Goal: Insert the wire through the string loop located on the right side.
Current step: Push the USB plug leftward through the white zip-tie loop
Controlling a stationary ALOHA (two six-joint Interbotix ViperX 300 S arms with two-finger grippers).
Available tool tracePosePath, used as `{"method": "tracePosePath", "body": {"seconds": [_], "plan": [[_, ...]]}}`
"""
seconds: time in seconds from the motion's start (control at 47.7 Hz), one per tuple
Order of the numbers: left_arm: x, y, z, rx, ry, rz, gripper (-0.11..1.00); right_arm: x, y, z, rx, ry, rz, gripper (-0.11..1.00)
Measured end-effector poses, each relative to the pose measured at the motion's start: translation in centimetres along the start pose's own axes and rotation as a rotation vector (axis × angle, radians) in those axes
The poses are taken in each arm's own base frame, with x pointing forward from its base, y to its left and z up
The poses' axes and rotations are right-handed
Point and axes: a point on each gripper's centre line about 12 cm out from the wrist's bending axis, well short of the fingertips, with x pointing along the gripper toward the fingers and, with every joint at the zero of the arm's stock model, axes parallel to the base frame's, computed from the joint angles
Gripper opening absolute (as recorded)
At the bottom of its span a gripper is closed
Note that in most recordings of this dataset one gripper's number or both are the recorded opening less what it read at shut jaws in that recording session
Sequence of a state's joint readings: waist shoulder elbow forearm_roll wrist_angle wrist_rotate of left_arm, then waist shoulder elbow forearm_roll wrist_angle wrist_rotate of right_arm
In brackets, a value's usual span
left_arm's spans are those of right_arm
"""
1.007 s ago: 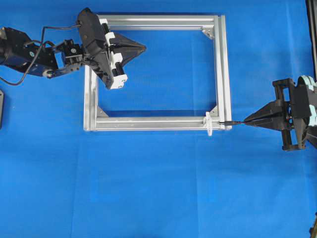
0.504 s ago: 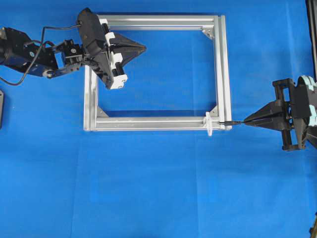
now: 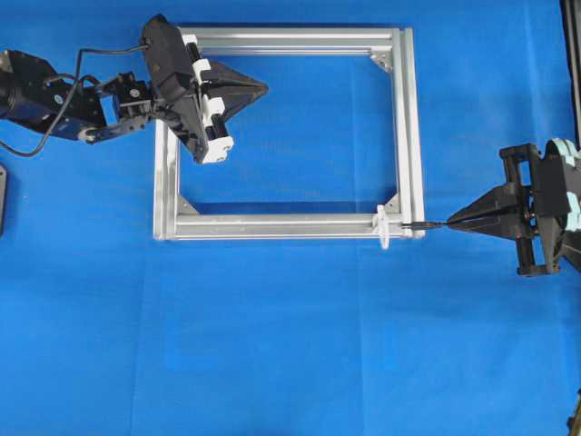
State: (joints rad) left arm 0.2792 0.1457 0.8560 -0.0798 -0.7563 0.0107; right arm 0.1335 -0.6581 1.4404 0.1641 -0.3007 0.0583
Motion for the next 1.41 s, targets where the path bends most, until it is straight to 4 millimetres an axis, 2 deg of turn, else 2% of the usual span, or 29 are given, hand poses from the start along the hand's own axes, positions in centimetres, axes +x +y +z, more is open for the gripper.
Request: {"method": "tracePosePath", "body": {"seconds": [0.587, 0.797, 0.944, 1.406], "plan": [[0.0, -0.1, 0.0, 0.0, 0.0, -0.001, 0.0, 0.0, 0.0, -0.1, 0.0, 0.004, -0.002, -0.04], [0.0, -0.1, 0.0, 0.0, 0.0, -0.001, 0.0, 0.6, -0.2, -0.4, 0.001, 0.018, -0.012, -0.04], [0.0, -0.1, 0.1, 0.0, -0.001, -0.002, 0.0, 1.5, -0.1, 0.0, -0.003, 0.002, -0.019, -0.04], [0.0, 0.0, 0.0, 0.0, 0.0, 0.0, 0.0, 6.2, 0.2, 1.7, -0.014, -0.02, -0.038, -0.04]]}}
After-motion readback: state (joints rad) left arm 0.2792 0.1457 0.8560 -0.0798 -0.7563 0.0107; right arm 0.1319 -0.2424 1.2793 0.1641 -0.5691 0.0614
